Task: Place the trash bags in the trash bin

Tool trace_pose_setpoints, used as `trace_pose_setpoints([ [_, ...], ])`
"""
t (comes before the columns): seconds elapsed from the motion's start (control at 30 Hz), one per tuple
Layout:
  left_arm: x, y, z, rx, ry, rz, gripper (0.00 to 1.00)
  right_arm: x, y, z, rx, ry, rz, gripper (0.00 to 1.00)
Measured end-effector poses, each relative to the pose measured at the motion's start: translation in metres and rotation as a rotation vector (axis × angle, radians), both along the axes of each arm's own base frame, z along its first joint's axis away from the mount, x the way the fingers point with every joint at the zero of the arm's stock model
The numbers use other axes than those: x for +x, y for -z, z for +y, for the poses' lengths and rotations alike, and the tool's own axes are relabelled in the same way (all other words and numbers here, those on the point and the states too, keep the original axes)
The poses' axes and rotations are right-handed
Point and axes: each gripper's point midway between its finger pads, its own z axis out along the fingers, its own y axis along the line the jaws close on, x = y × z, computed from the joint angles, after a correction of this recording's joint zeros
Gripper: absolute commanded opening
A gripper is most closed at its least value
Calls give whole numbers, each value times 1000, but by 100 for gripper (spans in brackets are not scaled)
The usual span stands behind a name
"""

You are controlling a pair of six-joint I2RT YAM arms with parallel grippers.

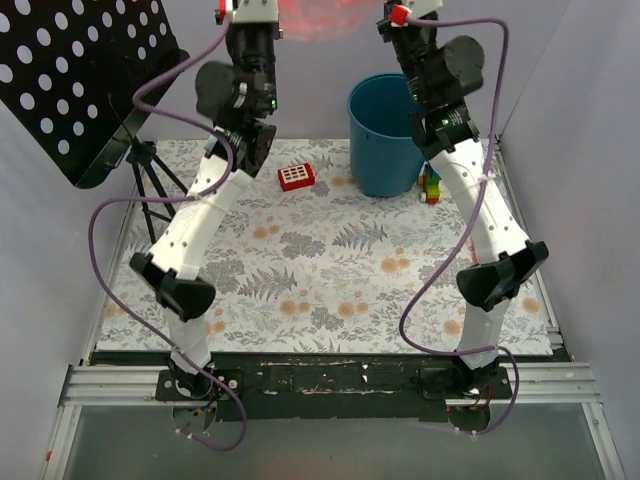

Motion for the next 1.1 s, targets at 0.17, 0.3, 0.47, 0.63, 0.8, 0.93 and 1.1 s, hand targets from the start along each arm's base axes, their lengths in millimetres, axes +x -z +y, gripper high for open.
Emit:
trace_pose_setpoints([
  [0.17,-114,-30,-8,103,129,-320,0,-117,-85,-18,12,58,-420,1],
  [0.3,-144,156,-25,738,218,-114,0,-140,93,-1,-563,-38,-188,1],
  [0.47,-238,498,-13,1282,800,499,0,-262,507,-39,-1238,-634,734,1],
  [0.63,-287,470,-3,1226,846,304,0,-359,492,-82,-1167,-712,715,1],
  [0.8,-289,440,-7,1129,873,332,0,-321,379,-51,-916,-587,560,1],
  [0.93,-257,445,-5,955,826,627,0,-289,371,-37,-801,-507,696,1],
  [1.1,-169,451,12,671,461,999,0,-229,387,-17,-685,-348,888,1],
])
